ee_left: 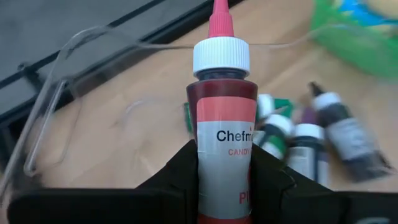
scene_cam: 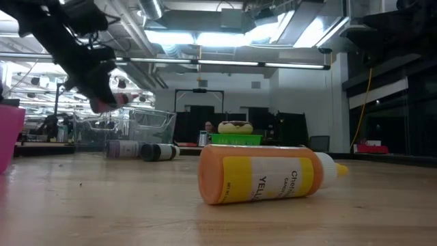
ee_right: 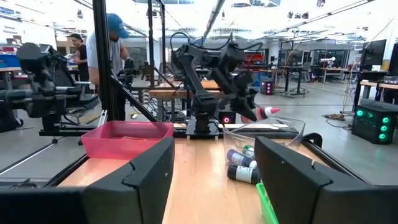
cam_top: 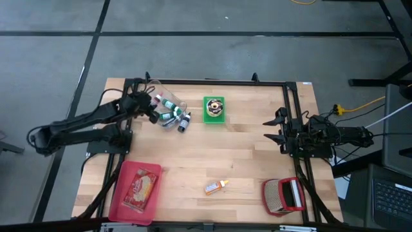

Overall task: Pick & Place Food Item
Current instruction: Put the pink food coloring bottle into the transparent bin, then put the yellow food coloring bottle into the transparent bin

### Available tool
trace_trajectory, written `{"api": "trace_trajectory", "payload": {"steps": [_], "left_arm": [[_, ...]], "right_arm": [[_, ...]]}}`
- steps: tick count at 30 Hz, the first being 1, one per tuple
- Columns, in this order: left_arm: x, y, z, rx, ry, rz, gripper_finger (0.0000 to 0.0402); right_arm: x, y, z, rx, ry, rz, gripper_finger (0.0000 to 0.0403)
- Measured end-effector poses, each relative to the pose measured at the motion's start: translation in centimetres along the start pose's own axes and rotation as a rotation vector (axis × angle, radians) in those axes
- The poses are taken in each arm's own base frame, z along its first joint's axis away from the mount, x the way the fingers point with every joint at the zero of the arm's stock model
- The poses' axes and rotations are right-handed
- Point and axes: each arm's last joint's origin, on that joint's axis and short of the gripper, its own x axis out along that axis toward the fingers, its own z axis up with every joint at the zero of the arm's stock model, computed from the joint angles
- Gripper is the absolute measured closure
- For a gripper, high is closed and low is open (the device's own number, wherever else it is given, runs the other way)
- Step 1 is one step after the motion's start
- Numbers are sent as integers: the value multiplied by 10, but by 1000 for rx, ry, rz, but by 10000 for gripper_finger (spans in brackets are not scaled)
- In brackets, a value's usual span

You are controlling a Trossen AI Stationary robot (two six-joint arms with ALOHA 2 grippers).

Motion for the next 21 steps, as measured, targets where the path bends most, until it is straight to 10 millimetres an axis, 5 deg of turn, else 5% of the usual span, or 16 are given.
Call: {"api": "trace_trajectory", "payload": {"steps": [8, 21], "left_arm": [[14, 17, 1, -73, 58, 145, 265], [14, 4, 12, -87, -27, -108, 180]], "right_arm": [[0, 0, 0, 0, 0, -1, 176], [0, 0, 0, -1, 0, -1, 176]]}}
